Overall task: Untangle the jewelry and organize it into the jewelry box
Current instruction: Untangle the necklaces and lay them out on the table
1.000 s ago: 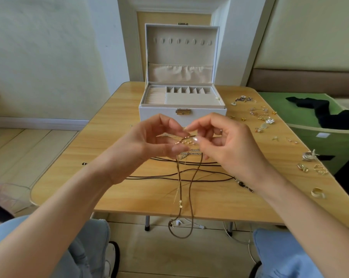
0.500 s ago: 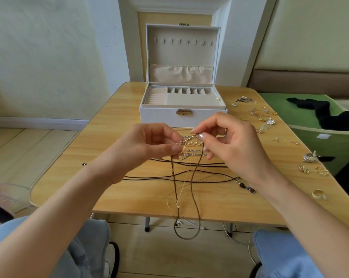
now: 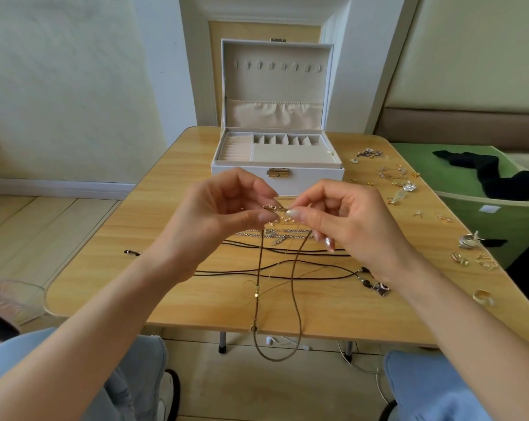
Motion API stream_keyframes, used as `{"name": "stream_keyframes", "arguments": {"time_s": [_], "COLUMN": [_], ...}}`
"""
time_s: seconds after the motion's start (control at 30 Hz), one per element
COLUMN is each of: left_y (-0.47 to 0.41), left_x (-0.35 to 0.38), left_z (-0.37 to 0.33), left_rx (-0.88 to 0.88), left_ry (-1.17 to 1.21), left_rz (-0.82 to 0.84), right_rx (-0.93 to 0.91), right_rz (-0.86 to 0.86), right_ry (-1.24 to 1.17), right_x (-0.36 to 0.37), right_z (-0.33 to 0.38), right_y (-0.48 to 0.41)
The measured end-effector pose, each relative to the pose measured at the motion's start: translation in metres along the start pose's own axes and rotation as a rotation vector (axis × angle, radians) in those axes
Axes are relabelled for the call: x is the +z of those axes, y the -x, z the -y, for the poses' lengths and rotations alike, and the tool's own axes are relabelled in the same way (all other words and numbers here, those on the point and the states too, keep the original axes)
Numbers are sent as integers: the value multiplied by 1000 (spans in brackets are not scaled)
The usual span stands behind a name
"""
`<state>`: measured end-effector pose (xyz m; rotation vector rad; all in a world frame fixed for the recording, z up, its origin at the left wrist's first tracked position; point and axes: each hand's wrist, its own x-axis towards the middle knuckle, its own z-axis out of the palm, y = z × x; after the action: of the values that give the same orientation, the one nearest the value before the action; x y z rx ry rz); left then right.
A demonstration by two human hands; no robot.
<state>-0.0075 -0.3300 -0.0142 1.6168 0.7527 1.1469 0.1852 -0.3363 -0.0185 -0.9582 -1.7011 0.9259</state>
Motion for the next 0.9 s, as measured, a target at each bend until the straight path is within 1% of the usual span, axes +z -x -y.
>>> {"name": "stream_keyframes", "arguments": {"time_s": [0.13, 0.23, 0.33, 0.4, 0.5, 0.63, 0.7, 0.8, 0.9], "left_y": [-1, 0, 0, 0, -2, -2, -2, -1, -1], "left_x": [0, 1, 2, 1, -1, 0, 3, 4, 4], "left_z": [1, 3, 4, 4, 4, 3, 4, 7, 9], "left_rx": [-91, -142, -153, -156, -142, -47, 4, 89, 160], "left_ry": [40, 101, 47, 1, 16, -9, -49, -115, -236], "left_rz": [29, 43, 66, 69, 41, -45, -80, -101, -98], "right_rx": [-139, -243, -323, -339, -288, -171, -158, -43, 67], "right_rz": [-104, -164, -201, -200, -161, 0, -23, -59, 22], "right_ry": [70, 173, 254, 269, 254, 239, 219, 81, -59], "right_x": [2, 6, 9, 11, 10, 6, 8, 10, 11], "right_z": [-2, -2, -3, -3, -3, -7, -7, -3, 2], "right_y": [2, 5, 6, 6, 6, 4, 1, -3, -5]}}
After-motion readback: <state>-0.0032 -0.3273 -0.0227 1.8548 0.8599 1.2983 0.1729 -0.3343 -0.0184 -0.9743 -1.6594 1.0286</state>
